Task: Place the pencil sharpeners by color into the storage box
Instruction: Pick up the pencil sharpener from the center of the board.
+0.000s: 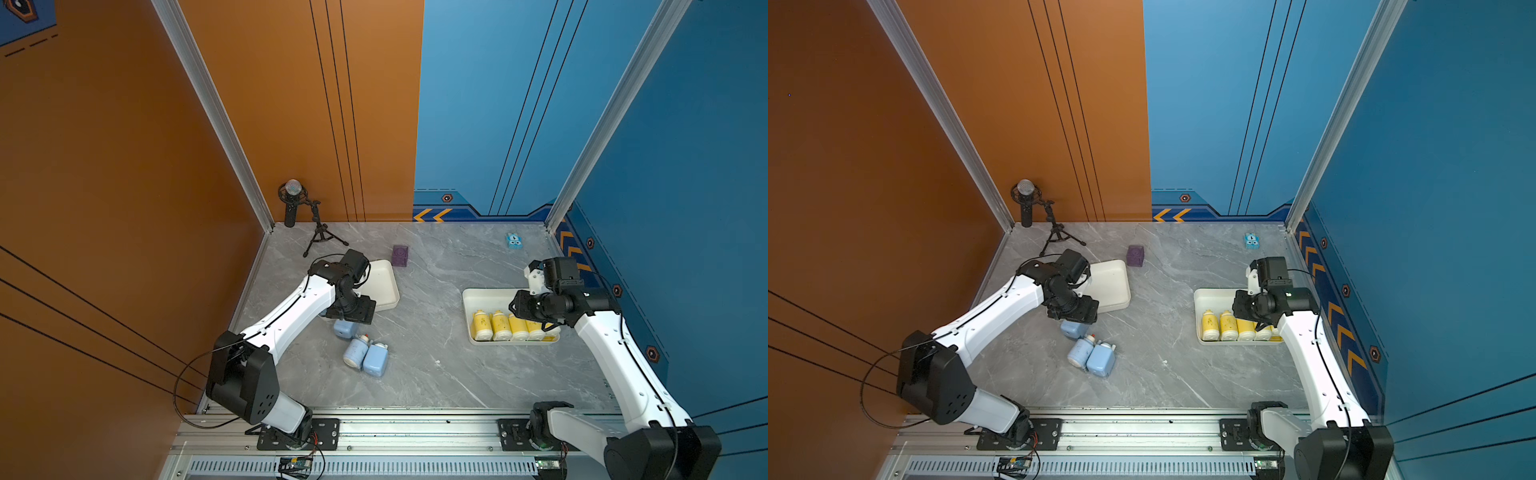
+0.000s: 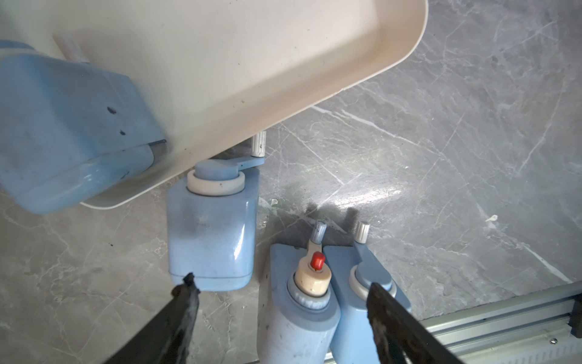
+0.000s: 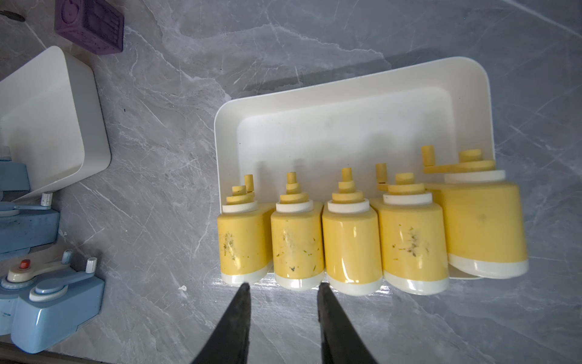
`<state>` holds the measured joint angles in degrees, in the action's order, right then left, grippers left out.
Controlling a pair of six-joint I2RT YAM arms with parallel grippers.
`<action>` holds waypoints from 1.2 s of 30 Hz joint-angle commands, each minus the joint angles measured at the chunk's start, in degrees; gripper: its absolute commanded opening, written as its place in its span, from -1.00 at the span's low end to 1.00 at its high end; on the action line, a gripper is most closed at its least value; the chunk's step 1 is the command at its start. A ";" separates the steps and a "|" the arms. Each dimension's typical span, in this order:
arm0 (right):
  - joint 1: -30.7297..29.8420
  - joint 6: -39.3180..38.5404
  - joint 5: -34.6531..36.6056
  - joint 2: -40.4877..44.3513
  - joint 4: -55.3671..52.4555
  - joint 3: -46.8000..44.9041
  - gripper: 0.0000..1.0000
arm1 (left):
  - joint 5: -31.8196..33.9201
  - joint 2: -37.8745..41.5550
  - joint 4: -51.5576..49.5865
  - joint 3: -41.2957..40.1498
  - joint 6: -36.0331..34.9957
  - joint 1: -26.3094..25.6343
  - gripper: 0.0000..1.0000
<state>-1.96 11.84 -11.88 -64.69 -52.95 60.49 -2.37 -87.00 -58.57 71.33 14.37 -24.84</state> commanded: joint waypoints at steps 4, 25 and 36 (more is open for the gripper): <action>0.29 -0.31 -0.89 0.79 -1.48 -0.70 -0.26 | 1.72 -2.00 -1.68 -1.01 -0.23 -0.30 0.70; 0.13 0.10 -0.82 0.04 -1.06 -1.34 -0.26 | 4.28 -8.59 -1.51 -0.92 -0.56 4.54 0.75; 0.11 0.29 -0.51 0.59 -0.93 -1.50 -0.26 | 3.99 -11.48 -1.12 0.59 0.12 5.07 0.04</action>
<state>-1.91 11.88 -12.01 -64.69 -53.01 59.77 1.17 -97.65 -58.96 70.19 14.35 -19.92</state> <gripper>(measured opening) 0.372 0.560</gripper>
